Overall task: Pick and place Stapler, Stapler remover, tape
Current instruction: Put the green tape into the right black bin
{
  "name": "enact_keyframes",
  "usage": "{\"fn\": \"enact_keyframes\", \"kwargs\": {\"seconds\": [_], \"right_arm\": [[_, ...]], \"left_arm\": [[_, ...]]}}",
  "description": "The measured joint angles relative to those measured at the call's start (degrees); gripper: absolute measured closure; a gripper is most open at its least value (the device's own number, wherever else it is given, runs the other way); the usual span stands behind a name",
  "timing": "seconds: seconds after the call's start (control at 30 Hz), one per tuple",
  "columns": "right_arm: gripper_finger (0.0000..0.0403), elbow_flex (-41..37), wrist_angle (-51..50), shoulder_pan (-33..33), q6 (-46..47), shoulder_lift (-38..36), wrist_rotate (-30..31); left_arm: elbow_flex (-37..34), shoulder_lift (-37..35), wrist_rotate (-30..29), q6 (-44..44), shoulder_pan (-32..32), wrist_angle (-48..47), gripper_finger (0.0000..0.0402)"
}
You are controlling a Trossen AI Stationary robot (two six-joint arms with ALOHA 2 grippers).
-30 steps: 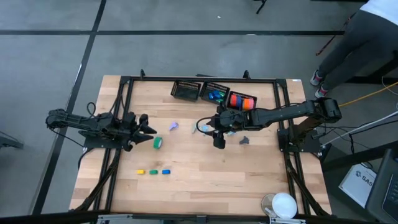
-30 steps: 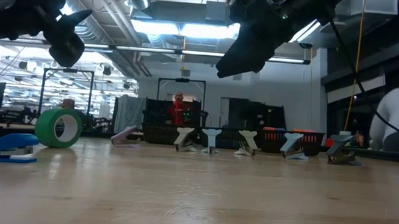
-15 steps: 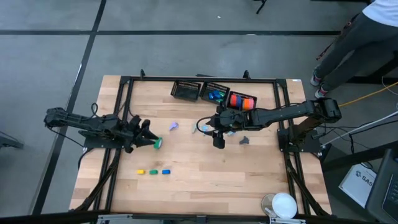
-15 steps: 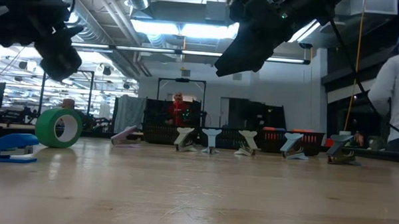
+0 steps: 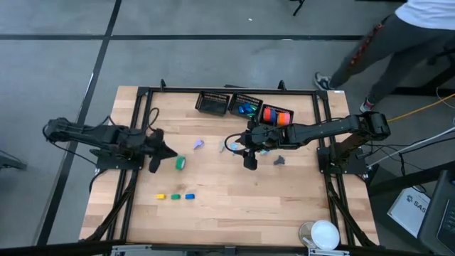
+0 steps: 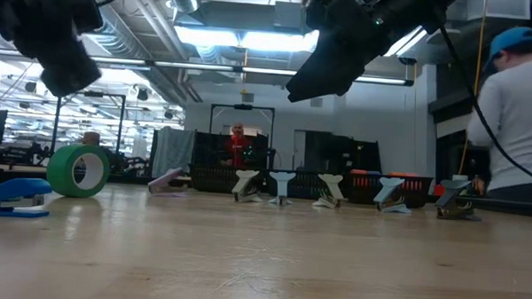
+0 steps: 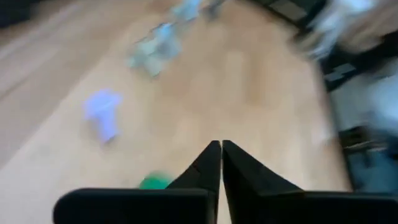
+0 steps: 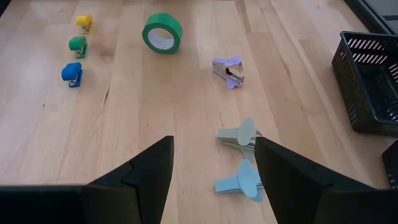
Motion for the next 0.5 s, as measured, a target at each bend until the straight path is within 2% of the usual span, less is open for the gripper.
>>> {"fn": "enact_keyframes", "kwargs": {"seconds": [0.1, 0.2, 0.3, 0.5], "right_arm": [[0.0175, 0.00, 0.00, 0.00, -1.03, 0.00, 0.06], [0.0175, 0.00, 0.00, 0.00, -1.24, 0.00, 0.15], [0.0175, 0.00, 0.00, -0.13, -1.67, 0.00, 0.15], [0.0175, 0.00, 0.00, -0.33, -2.57, 0.00, 0.13]], "left_arm": [[2.76, 3.03, -1.61, -3.47, 0.00, -9.99, 0.0398], [2.83, 6.77, -0.47, -7.52, 0.00, -15.36, 0.0399], [2.83, 11.32, 0.16, -8.84, 0.00, -18.11, 0.0399], [2.83, 21.39, 1.87, -4.34, 0.00, -18.32, 0.0399]]}}
